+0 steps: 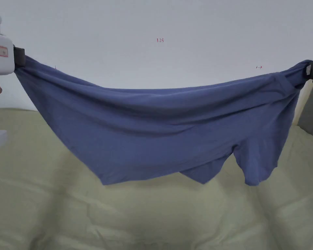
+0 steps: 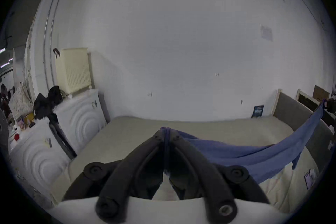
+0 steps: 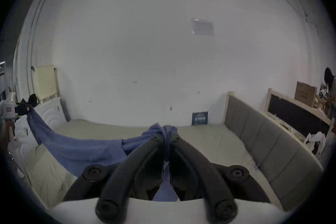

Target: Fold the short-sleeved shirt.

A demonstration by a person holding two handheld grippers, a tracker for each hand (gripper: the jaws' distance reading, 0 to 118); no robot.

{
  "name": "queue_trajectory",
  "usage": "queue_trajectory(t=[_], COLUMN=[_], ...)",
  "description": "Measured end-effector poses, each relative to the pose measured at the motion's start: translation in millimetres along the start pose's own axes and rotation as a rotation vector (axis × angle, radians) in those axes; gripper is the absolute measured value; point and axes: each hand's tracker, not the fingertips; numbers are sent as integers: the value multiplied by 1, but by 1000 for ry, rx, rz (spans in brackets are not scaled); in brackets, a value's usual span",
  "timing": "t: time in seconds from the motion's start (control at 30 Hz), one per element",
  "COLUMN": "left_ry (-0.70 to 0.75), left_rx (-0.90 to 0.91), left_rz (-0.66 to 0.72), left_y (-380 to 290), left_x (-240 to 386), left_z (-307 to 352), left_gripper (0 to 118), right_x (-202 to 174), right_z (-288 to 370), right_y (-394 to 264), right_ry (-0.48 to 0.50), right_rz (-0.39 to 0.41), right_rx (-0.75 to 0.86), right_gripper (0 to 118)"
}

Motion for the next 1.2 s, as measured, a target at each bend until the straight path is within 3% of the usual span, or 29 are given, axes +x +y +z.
queue_trajectory(t=[0.23,0.43,0.53,0.6,0.67,0.87,1.03,1.13,1.17,1.2], left_ry=[46,61,28,0,-21,-105,-68,-48,-21,8], left_rx=[-61,-129,-154,-162,-176,-388,-617,-612,-595,-581], left_rz=[-53,-2,-4,-44,-101,-95,47,50,39,10], left_y=[-41,-120,-140,-152,-167,-287,-401,-421,-419,-409], left_x=[3,29,25,25,29,25,30,41,45,41], left_z=[-83,-90,-71,-39,-1,92,106,108,111,112], left_gripper=[3,3,3,3,3,3,3,3,5,21], right_x=[2,6,17,20,29,34,40,40,42,42], right_z=[-66,-102,-84,-58,-25,78,109,111,111,112], right_y=[-46,-135,-156,-168,-184,-287,-405,-440,-440,-432], right_ry=[-60,-149,-115,-91,-46,30,-27,-79,-81,-98], right_rz=[-20,-53,-53,4,4,8,-67,-105,-124,-125], right_rx=[-92,-178,-195,-210,-216,-377,-568,-595,-583,-564], right_gripper=[6,6,6,6,6,6,6,6,7,16])
